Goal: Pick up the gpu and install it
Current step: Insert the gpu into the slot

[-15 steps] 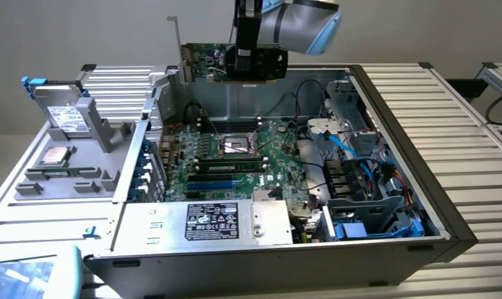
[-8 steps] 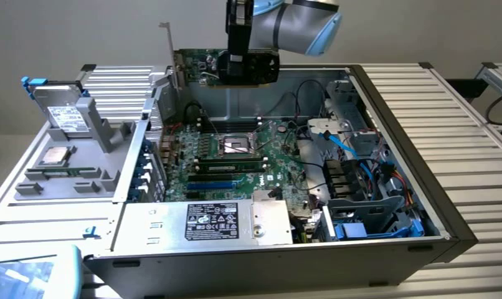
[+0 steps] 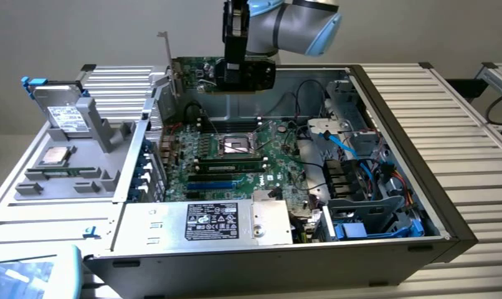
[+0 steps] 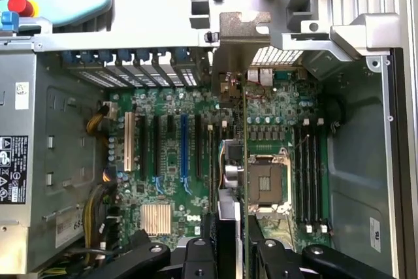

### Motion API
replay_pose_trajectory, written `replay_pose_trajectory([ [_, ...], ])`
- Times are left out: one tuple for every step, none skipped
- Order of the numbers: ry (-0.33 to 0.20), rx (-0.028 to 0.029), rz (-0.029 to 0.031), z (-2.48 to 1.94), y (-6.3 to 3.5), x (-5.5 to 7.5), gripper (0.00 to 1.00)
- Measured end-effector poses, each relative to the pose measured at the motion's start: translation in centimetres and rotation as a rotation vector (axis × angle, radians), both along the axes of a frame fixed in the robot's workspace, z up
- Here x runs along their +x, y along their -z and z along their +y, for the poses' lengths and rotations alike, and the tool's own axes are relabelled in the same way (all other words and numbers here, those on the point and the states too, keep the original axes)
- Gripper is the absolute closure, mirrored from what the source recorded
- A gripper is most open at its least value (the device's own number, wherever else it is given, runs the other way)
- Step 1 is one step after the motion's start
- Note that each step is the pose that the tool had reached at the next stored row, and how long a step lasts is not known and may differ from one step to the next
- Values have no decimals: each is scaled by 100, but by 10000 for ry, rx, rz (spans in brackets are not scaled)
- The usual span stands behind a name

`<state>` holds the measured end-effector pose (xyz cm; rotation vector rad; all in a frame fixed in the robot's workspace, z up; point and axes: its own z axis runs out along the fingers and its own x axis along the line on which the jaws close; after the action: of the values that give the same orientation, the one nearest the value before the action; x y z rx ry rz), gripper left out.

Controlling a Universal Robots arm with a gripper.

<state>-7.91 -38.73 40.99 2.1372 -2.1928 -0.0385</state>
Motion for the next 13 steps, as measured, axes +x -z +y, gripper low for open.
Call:
replay_pose_trajectory([
  [-17,0,0,-3,10,-15,72],
  [-38,3,0,-12,24,-28,72],
  [-63,16,0,-29,42,-35,72],
  [-76,30,1,-46,59,-38,72],
  [-88,45,-1,-66,78,-40,72],
  [-94,52,-1,-84,97,-40,72],
  [-97,59,0,-105,114,-41,72],
  [-99,68,0,-130,132,-43,72],
  [-98,76,-1,-152,150,-48,72],
  [-99,84,1,-180,165,-53,72],
  [-98,103,0,-212,181,-55,72],
  [-97,119,-1,-240,200,-58,72],
  [-98,131,-1,-265,217,-58,72],
])
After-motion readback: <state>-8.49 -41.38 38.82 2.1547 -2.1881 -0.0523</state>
